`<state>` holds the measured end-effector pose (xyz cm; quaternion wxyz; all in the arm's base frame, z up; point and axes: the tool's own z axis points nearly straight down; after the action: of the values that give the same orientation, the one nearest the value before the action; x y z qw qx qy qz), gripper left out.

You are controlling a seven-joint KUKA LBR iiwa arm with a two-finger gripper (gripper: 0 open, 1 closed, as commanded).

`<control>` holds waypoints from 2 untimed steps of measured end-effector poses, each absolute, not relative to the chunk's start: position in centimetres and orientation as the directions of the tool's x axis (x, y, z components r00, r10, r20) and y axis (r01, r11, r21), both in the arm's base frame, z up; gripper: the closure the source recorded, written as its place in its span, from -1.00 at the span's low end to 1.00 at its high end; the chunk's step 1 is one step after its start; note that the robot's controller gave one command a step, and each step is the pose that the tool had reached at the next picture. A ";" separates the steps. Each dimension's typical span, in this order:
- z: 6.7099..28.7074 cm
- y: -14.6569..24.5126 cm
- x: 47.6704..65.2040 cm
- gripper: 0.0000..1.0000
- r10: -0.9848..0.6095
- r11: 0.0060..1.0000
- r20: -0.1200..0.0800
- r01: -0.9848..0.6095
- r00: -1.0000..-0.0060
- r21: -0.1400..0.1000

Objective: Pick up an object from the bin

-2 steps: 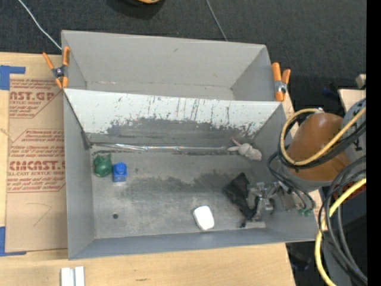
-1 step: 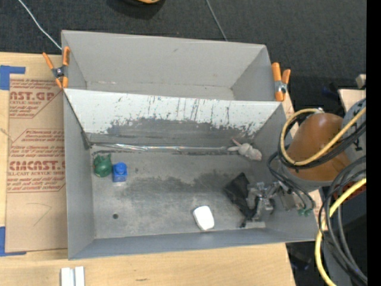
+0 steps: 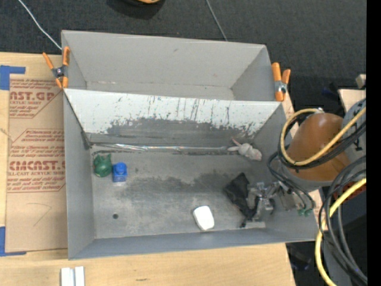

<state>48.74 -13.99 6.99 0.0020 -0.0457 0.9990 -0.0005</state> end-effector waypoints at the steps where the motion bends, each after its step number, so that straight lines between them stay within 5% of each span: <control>1: 7.0 -14.0 48.7 1.00 -0.091 0.996 -0.004 -0.091 -0.996 -0.001; 2: 7.0 -14.0 48.7 1.00 -0.091 0.996 -0.004 -0.091 -0.996 -0.001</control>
Offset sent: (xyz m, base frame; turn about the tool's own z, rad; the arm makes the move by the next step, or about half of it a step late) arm 0.0000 0.0000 0.0000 0.0000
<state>48.74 -13.99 6.99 0.0020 -0.0457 0.9990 -0.0005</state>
